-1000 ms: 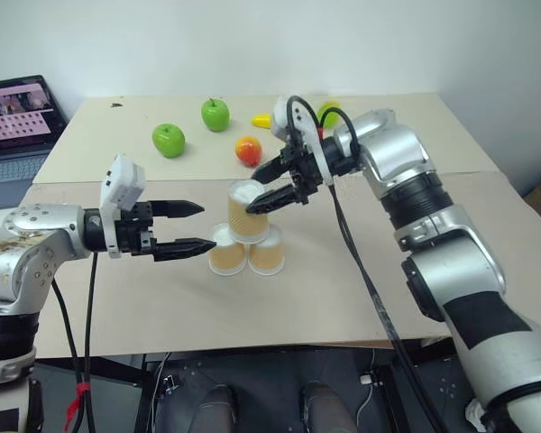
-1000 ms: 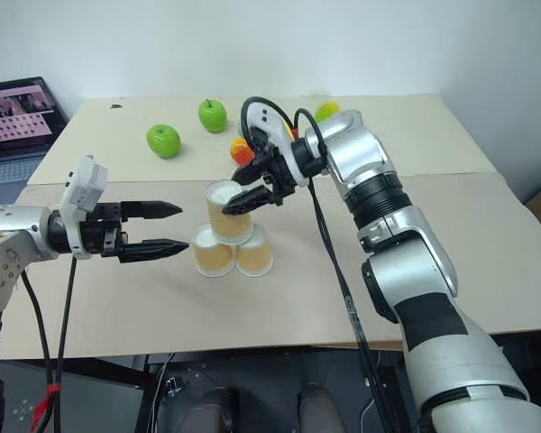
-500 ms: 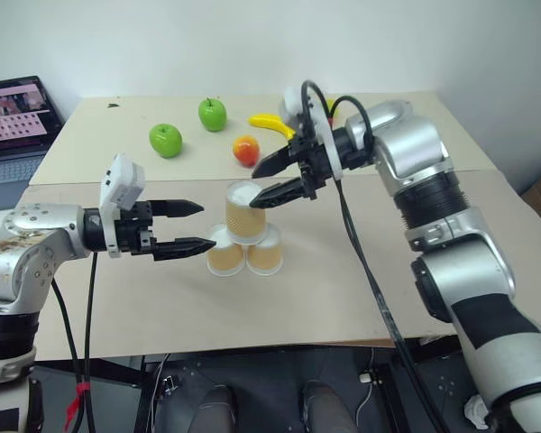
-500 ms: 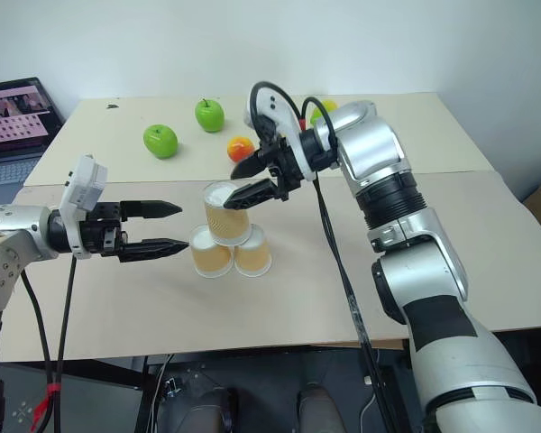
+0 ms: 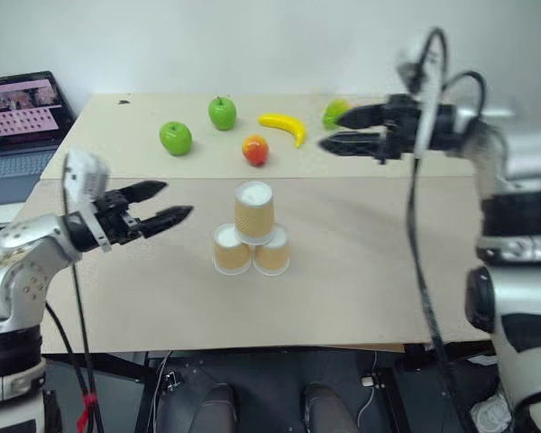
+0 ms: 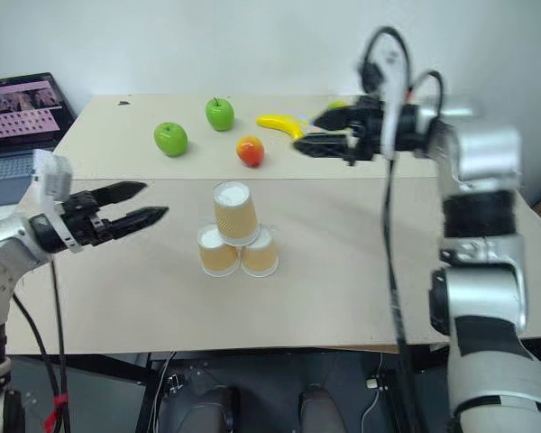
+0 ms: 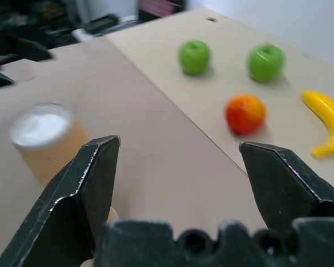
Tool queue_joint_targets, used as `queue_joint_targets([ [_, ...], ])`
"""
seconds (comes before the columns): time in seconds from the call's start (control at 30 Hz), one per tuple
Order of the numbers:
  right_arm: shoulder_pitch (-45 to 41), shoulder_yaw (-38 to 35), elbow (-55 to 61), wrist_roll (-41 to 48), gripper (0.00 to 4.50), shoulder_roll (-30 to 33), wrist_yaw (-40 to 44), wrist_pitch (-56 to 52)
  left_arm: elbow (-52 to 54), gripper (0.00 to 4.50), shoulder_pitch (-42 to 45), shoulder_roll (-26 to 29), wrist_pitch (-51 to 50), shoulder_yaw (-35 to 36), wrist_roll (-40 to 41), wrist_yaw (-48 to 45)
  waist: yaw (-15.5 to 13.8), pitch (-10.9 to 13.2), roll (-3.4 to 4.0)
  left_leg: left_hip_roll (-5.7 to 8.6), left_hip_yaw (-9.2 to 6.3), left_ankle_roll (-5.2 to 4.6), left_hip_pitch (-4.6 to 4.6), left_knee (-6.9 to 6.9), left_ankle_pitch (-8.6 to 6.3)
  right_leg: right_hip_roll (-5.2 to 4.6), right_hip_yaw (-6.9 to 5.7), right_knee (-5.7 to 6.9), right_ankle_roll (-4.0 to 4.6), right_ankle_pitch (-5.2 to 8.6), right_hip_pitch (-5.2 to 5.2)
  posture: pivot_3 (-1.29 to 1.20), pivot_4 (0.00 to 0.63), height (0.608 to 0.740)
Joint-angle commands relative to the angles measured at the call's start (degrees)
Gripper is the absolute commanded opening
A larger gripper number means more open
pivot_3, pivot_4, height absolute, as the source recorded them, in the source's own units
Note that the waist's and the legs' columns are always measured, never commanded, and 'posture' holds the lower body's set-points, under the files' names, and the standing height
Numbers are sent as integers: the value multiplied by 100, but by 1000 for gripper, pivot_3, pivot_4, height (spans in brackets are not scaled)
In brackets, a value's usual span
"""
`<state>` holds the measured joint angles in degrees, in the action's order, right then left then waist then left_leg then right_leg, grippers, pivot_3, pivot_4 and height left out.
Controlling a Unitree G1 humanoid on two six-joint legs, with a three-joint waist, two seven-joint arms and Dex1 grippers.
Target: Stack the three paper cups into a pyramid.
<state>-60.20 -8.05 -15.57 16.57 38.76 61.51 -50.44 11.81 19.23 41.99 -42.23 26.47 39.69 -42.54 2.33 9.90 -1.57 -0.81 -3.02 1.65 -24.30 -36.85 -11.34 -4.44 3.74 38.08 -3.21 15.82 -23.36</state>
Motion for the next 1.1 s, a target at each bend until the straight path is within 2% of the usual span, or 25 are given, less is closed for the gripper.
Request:
queue_joint_targets([
  [0.03, 847, -992, 556, -289, 4041, 171, -1574, -193, 214, 4500, -635, -487, 231, 805, -173, 1017, 21, -3, 2, 0, 2, 0, 4, -1, 0, 0, 3, 3, 0, 0, 0, 0, 150, 732],
  [0.17, 1790, -934, 352, -1046, 4041, -185, -3161, 647, -399, 4500, -947, -949, 1001, 821, -1092, 2071, 11, -11, 1, 0, 10, 0, 32, 6, 0, 1, 11, 4, 1, -1, 18, 0, 150, 732],
  [0.3, 2254, -822, 24, -1197, 4041, -752, -3786, 1829, -920, 4500, -843, -1404, 1666, 769, -1483, 2654, 31, -11, 0, -1, 19, 1, 38, 5, 1, 3, 20, 4, 6, -4, 19, 0, 150, 732],
  [0.43, 2549, -986, -477, -1225, 4041, -1163, -4436, 2492, -1436, 4500, -716, -1674, 2356, 694, -1923, 3185, 15, -12, 0, -1, 18, 2, 30, 8, 1, 3, 20, 0, 5, -5, 15, 0, 150, 732],
  [0.6, 2865, -1044, -821, -1103, 4041, -1371, -4786, 3088, -2066, 4500, -598, -1908, 3093, 712, -2196, 3678, -30, -16, -6, 4, 18, 2, 24, 6, 1, -3, 18, -4, 5, -5, 17, 0, 150, 732],
  [0.63, 2907, -1063, -868, -1053, 4285, -1411, -4810, 3188, -2156, 4500, -583, -1948, 3195, 714, -2196, 3720, -31, -16, -6, 4, 19, 2, 24, 6, 1, -3, 18, -4, 4, -5, 18, 0, 150, 732],
  [0.7, 2972, -1090, -947, -946, 4285, -1483, -4821, 3343, -2303, 4500, -592, -1980, 3461, 628, -2291, 3723, -16, -16, -6, 2, 19, 2, 29, 6, 1, -1, 18, -1, 4, -5, 20, 0, 150, 732],
  [1.1, 3283, -1132, -738, -859, 4285, -1423, -4926, 3737, -2772, 4500, -540, -1874, 4001, 520, -2376, 3731, 16, -18, -6, 0, 16, 2, 34, 8, 1, 3, 18, 1, 4, -5, 22, 0, 150, 732],
])
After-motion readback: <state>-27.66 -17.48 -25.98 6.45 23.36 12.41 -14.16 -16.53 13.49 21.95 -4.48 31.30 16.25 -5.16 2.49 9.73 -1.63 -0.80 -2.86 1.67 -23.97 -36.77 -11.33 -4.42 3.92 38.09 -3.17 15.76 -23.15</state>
